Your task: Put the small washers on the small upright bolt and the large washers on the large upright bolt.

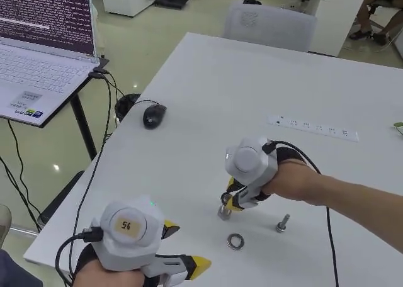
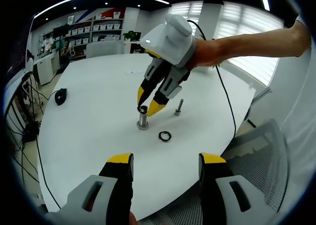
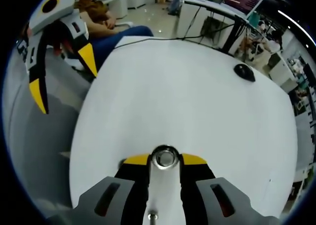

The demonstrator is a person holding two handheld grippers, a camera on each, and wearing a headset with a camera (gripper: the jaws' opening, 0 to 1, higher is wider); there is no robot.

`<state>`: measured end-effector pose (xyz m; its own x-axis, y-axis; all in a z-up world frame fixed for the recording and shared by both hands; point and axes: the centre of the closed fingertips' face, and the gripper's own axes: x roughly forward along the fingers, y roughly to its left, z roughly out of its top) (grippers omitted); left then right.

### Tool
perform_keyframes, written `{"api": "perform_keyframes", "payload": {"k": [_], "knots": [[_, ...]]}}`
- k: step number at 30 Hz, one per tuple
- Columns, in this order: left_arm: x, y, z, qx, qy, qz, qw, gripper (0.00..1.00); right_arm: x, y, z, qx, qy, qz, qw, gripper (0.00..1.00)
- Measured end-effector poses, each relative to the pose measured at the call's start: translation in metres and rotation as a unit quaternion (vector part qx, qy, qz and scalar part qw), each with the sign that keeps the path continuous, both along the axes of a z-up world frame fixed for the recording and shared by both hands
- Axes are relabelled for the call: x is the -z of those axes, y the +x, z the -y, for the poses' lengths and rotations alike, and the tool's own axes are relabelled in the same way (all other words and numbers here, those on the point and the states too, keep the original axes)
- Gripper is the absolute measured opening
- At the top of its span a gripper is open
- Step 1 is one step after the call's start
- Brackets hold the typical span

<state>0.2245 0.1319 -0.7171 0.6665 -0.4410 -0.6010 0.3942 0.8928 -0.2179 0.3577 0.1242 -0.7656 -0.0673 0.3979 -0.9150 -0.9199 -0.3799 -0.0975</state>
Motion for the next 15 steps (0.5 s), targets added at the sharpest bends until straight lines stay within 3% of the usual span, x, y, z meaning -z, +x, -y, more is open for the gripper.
{"api": "perform_keyframes", "payload": {"k": [7,12,15], "knots": [[0.0016,-0.0005,0.0002,0.001,0.0,-0.002,1.0,0.52,0.0025,0.0007,-0.0008,0.007,0.0,-0.006,1.0,0.23],[0.0002,-0.0003,0.0011,0.001,-0.001,-0.001,1.0,0.52,0.0048,-0.0004,-0.0014,0.004,-0.001,0.001,1.0,0.23],[0.0009,0.0003,0.0018,0.004,0.001,-0.002,1.0,0.52,0.007,0.0019,-0.002,0.016,-0.002,-0.009,0.9998,0.23]]}}
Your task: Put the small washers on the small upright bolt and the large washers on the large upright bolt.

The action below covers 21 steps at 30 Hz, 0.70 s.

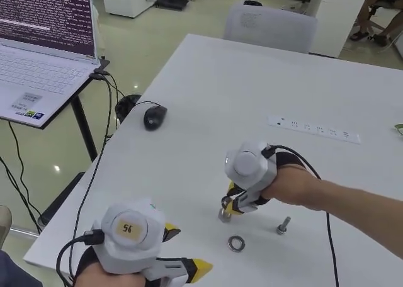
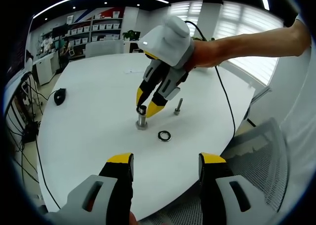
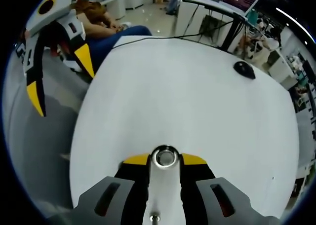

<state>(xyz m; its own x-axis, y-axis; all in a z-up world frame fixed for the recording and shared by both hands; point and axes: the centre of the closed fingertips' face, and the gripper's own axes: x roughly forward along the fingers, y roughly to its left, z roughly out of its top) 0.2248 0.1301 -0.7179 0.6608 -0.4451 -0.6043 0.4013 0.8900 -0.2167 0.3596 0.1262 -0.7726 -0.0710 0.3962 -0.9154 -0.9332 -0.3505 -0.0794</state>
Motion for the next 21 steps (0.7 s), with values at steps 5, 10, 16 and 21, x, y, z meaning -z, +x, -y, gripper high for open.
{"api": "perform_keyframes", "payload": {"k": [5,10,16,21], "knots": [[-0.0004,0.001,-0.0004,-0.001,-0.001,0.001,1.0,0.52,-0.0002,-0.0014,-0.0009,-0.005,0.0,0.005,1.0,0.23],[-0.0006,0.001,0.0,-0.001,-0.001,0.001,1.0,0.52,-0.0018,-0.0028,-0.0041,-0.004,0.007,0.007,0.9999,0.23],[-0.0004,0.0003,0.0023,0.002,-0.001,0.0,1.0,0.52,0.0033,-0.0045,-0.0071,-0.005,0.007,0.001,1.0,0.18],[0.0007,-0.0002,-0.0005,-0.004,-0.002,-0.001,1.0,0.52,0.0012,-0.003,-0.0087,-0.006,0.017,0.002,0.9998,0.14]]}}
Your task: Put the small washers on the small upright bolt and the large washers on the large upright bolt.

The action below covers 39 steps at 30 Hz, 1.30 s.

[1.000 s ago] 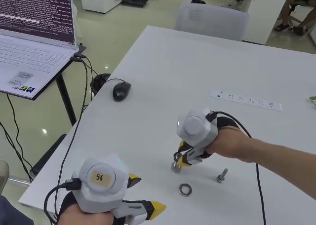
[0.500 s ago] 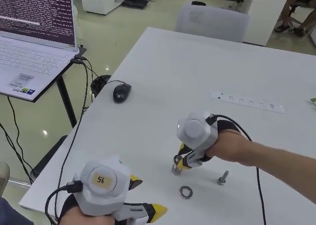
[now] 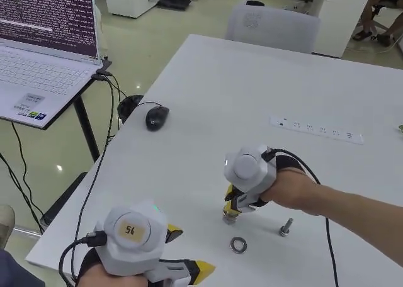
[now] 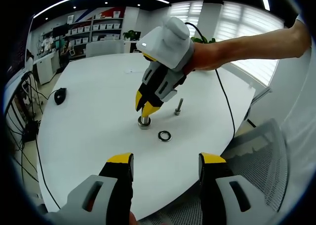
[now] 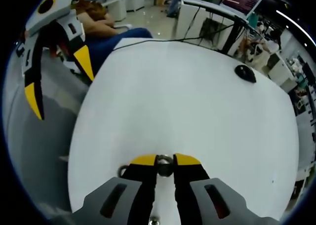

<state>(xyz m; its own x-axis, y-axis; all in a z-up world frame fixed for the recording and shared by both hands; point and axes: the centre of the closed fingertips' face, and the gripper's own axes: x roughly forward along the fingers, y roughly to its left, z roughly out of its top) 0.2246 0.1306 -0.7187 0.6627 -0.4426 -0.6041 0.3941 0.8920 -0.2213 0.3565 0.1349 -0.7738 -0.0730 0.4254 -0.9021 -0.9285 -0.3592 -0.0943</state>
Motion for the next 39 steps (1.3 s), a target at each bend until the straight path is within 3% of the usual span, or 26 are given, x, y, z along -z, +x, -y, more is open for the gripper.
{"api": "perform_keyframes", "payload": {"k": [8,18,24,39], "knots": [[0.002,-0.003,-0.003,-0.004,0.0,-0.003,1.0,0.52,0.011,0.0,0.009,0.009,-0.007,-0.004,0.9999,0.16],[0.003,-0.003,-0.002,-0.002,0.001,-0.003,1.0,0.52,0.027,0.001,0.015,0.039,-0.011,-0.025,0.9989,0.17],[0.002,-0.003,-0.003,-0.004,0.002,-0.003,1.0,0.52,0.025,-0.002,0.017,0.046,-0.002,-0.027,0.9986,0.2],[0.004,-0.006,0.002,0.0,0.001,-0.004,1.0,0.52,0.023,-0.01,0.049,0.086,-0.004,-0.045,0.9953,0.24]]}}
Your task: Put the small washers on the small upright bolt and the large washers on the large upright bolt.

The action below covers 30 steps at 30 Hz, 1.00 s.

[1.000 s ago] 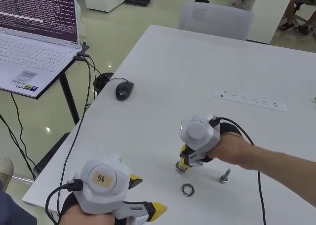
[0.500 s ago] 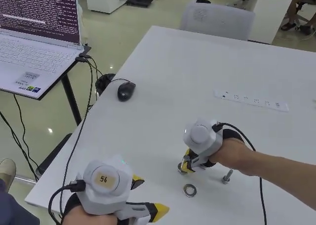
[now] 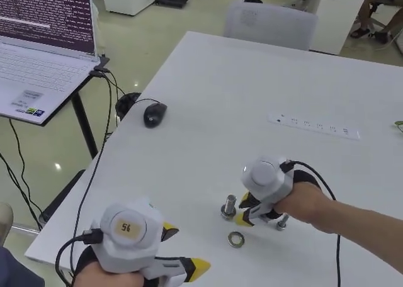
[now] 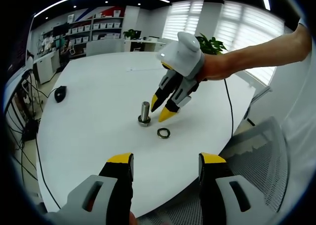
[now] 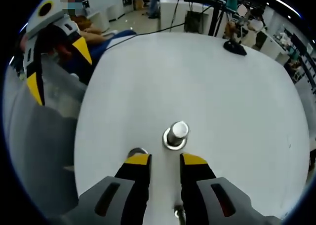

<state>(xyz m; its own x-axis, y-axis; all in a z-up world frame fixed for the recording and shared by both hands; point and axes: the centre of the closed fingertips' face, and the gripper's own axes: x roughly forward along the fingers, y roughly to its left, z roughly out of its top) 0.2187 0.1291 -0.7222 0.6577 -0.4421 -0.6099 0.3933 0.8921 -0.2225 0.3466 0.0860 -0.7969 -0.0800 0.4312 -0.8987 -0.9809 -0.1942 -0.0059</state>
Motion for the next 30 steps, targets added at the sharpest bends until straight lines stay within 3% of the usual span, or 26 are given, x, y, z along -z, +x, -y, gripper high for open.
{"api": "perform_keyframes", "payload": {"k": [13,20,21,30], "knots": [[-0.001,-0.003,0.003,0.006,0.003,0.001,1.0,0.52,0.019,-0.032,0.014,-0.037,-0.008,-0.019,0.9991,0.26],[-0.001,-0.004,0.004,0.006,0.003,0.001,1.0,0.52,0.029,-0.039,0.015,-0.065,-0.018,-0.009,0.9977,0.28],[-0.001,-0.004,0.004,0.006,0.004,0.0,1.0,0.52,0.027,-0.039,0.01,-0.081,-0.004,0.001,0.9967,0.28],[-0.003,-0.001,0.01,0.011,0.004,0.002,0.9999,0.52,0.026,-0.037,0.01,-0.071,0.006,0.0,0.9975,0.25]]}}
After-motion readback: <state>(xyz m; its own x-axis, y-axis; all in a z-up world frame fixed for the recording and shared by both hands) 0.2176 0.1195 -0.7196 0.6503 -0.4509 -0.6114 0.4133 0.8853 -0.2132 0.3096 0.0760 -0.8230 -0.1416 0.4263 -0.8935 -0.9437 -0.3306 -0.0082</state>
